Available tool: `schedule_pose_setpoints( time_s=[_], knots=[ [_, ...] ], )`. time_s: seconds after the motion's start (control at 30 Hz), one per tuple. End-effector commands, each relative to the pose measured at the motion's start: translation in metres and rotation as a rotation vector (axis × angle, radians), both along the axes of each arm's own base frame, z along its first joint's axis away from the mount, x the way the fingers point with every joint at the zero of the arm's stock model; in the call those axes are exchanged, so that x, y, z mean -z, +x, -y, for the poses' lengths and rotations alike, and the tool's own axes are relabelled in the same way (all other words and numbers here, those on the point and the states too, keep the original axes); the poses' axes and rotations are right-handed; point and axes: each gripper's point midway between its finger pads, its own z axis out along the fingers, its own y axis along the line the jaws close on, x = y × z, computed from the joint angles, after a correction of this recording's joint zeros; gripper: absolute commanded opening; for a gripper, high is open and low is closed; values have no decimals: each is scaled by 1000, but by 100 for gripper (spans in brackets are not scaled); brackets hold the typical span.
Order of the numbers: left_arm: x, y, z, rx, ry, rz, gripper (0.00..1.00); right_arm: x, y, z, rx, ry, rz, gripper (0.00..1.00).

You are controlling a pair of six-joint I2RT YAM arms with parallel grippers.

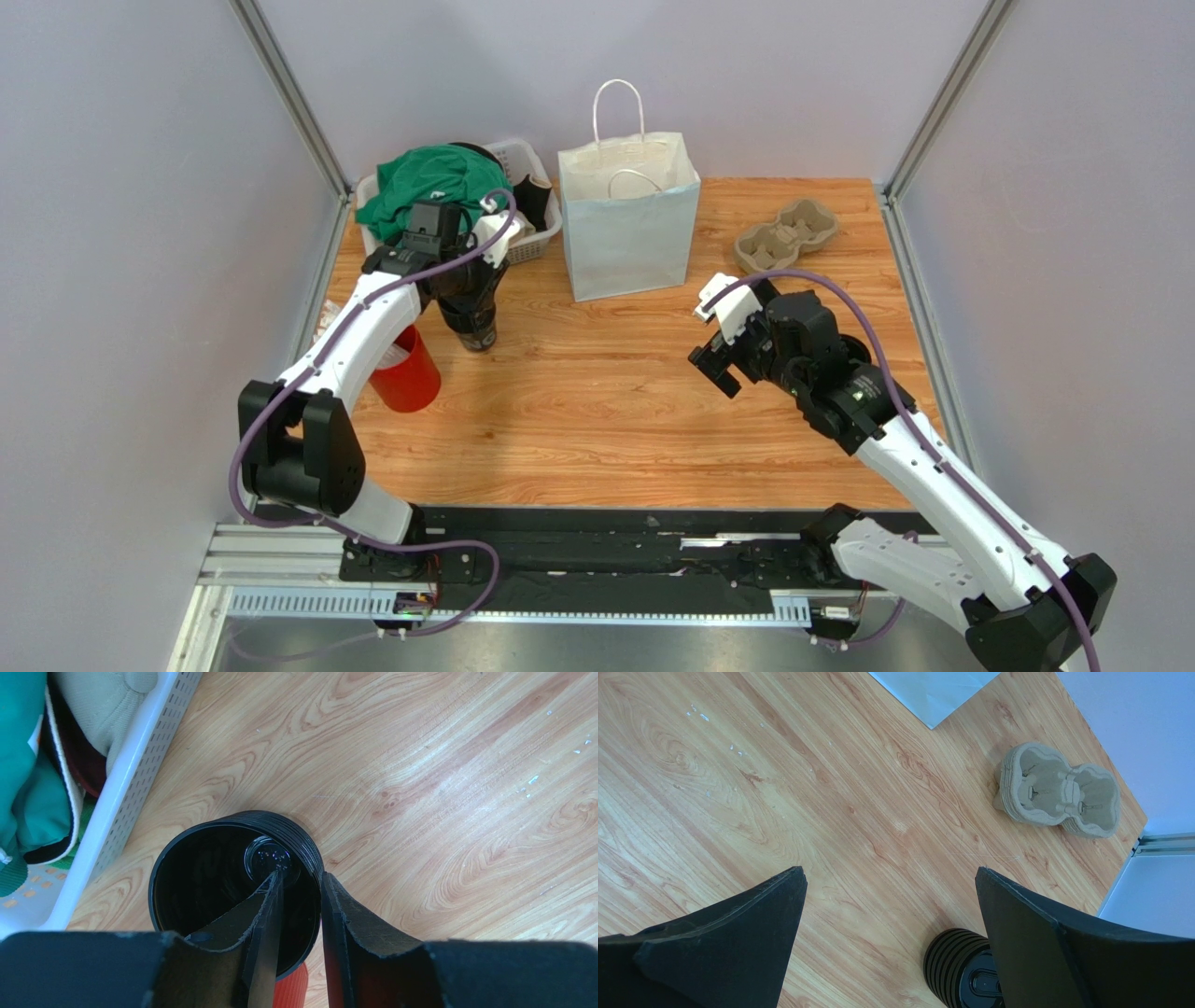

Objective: Pack the takeout coffee

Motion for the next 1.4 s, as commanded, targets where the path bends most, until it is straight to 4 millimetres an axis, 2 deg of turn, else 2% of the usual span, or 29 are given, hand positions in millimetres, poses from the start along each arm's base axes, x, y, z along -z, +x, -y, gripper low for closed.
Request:
schedule_pose_setpoints(
  time_s=[0.0, 0.73, 0.87, 1.0, 1.13, 1.3, 1.37],
  knots=[
    [-37, 7, 2, -8, -55, 96, 34, -11, 8, -2, 4, 1, 58, 98],
    [-28, 9, 3, -6, -60, 64, 26, -12, 8, -1, 10, -4, 67, 98],
    [-26, 9, 2, -5, -56, 61, 17, -12, 8, -1, 12, -5, 70, 98],
    [-23, 9, 2, -8, -54, 52, 16, -13, 9, -1, 13, -5, 71, 98],
    [-22, 9, 1, -13, -50, 49, 9, -14, 8, -1, 12, -4, 72, 98],
    [-26, 11, 0, -21, -51, 67, 8, -12, 8, 0, 12, -9, 70, 98],
    [-29, 13, -1, -27, -48, 80, 5, -14, 8, -1, 11, -5, 75, 98]
  ],
)
